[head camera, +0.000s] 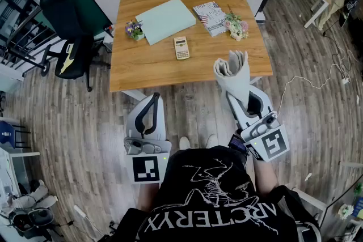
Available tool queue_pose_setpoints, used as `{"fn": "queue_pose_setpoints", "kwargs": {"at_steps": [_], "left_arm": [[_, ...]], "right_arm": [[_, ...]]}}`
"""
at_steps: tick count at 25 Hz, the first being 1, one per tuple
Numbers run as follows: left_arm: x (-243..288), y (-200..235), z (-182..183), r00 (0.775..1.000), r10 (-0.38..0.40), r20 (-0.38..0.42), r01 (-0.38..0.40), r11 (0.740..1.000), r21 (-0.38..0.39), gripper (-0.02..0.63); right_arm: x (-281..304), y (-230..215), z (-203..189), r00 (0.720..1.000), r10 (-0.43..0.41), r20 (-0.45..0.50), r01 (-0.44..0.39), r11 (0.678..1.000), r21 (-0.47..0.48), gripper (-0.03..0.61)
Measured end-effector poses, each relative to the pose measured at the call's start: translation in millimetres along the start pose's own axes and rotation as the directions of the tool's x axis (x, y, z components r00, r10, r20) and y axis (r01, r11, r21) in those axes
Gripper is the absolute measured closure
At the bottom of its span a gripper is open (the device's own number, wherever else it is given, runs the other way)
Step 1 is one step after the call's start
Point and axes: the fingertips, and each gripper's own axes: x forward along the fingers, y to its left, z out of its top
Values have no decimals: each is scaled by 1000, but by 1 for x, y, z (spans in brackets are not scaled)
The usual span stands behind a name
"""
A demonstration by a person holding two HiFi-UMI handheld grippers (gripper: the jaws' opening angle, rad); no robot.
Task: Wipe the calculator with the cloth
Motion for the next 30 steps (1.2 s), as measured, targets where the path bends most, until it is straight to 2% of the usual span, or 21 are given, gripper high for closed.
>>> {"fn": "queue_pose_setpoints", "kwargs": {"at_steps": [19,30], "left_arm": [[7,-2,-3,1000,7,-16,-7,1000,-4,604],[24,-32,-6,997,70,-33,-71,997,-34,604]], "right_arm": [[0,-3,2,1000,10,18,-11,1000,14,489],[-11,-34,-14,997,79,3,-79,996,39,489]]}}
